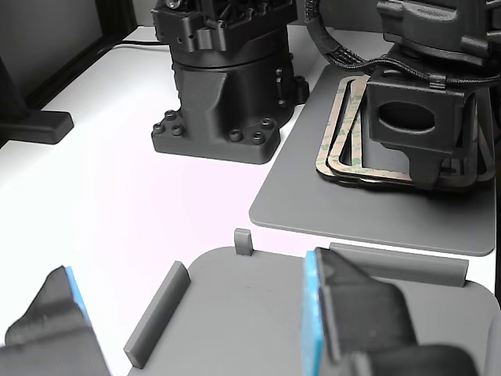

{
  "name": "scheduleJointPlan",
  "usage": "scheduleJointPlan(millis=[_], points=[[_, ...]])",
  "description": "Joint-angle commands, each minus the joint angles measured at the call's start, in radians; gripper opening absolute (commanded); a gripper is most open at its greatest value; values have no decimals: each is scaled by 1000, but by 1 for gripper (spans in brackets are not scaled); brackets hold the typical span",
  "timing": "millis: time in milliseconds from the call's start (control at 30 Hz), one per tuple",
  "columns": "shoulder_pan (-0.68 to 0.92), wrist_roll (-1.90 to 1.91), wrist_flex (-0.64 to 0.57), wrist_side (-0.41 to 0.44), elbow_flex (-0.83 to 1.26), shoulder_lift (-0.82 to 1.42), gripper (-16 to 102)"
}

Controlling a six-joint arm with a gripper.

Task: Move top rectangular frame to the holder.

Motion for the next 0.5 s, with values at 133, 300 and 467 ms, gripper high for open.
scheduleJointPlan(millis=[133, 300, 467], points=[[-18, 17, -11, 9, -15, 20, 11], [-20, 11, 0, 21, -31, 17, -11], [-20, 0, 60, 17, -89, 8, -11]])
